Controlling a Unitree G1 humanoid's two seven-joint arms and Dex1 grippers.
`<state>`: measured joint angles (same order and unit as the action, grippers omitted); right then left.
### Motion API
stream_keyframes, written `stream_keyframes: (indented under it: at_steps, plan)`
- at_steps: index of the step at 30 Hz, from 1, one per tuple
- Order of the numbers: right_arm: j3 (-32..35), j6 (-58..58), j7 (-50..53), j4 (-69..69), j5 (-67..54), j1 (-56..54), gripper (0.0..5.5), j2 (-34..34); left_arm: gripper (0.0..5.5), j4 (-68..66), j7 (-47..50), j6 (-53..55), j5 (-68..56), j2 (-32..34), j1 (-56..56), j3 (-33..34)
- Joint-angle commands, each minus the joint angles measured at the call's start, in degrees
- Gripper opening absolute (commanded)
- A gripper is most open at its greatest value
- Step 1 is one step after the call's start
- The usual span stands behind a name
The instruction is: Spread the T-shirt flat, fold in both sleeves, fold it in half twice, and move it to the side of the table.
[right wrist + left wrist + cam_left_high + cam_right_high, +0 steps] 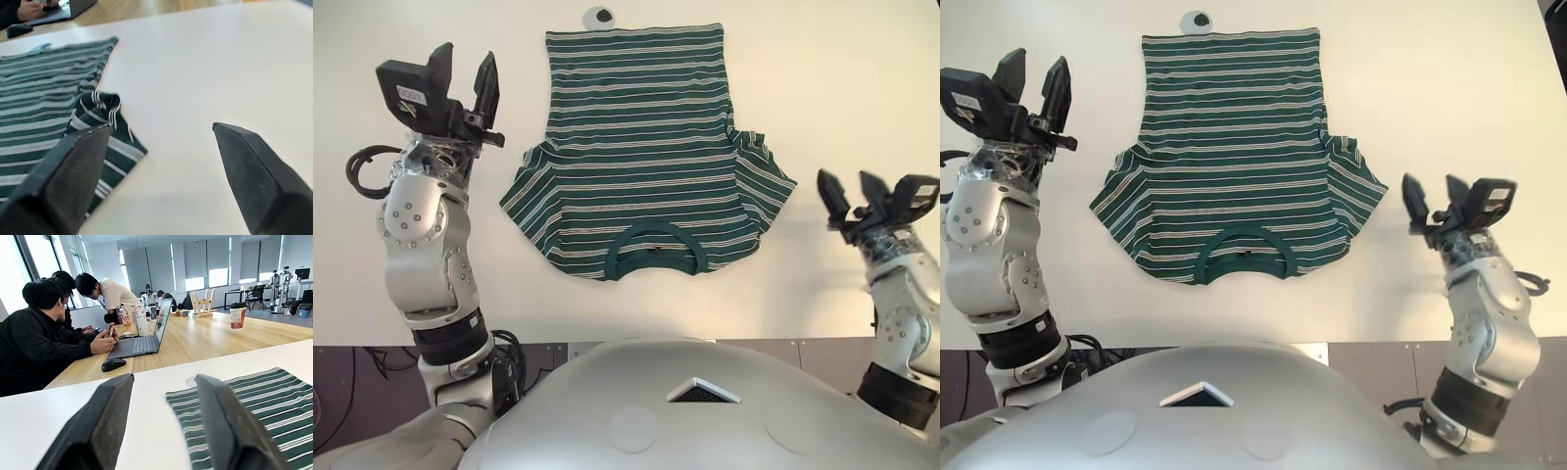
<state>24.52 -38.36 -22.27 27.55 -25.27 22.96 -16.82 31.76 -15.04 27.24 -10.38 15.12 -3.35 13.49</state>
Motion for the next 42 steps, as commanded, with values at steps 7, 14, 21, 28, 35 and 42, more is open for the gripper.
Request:
stream_keyframes:
  at_steps: [7,14,21,28,35,42]
  plan:
    - [-1.03,-10.26,4.2,-5.92,-5.63,-5.68,3.8,2.28,2.29,-0.36,0.75,3.17,-1.08,1.03,0.84,-1.08]
    - [-7.85,-11.31,4.85,-6.45,-3.57,-5.18,2.7,-0.35,2.33,-0.72,1.14,3.02,-1.19,1.7,-0.09,-0.01]
    - [-8.73,-10.33,7.83,-7.34,-2.11,-4.71,1.49,0.96,2.33,-2.46,0.25,2.71,-1.49,2.72,0.74,-0.31]
    - [-10.03,-7.02,7.64,-7.05,-3.45,-4.91,0.32,2.62,2.33,-2.5,1.18,4.74,-5.99,0.45,-5.35,5.12]
    - [-13.55,4.83,7.52,-1.86,1.19,-3.42,0.03,3.13,2.33,3.91,1.3,8.06,-18.8,-4.78,-15.31,10.94]
    - [-23.25,9.86,7.26,5.93,9.49,-3.44,0.03,1.32,2.33,1.41,1.1,8.34,-16.86,-1.02,-15.59,8.74]
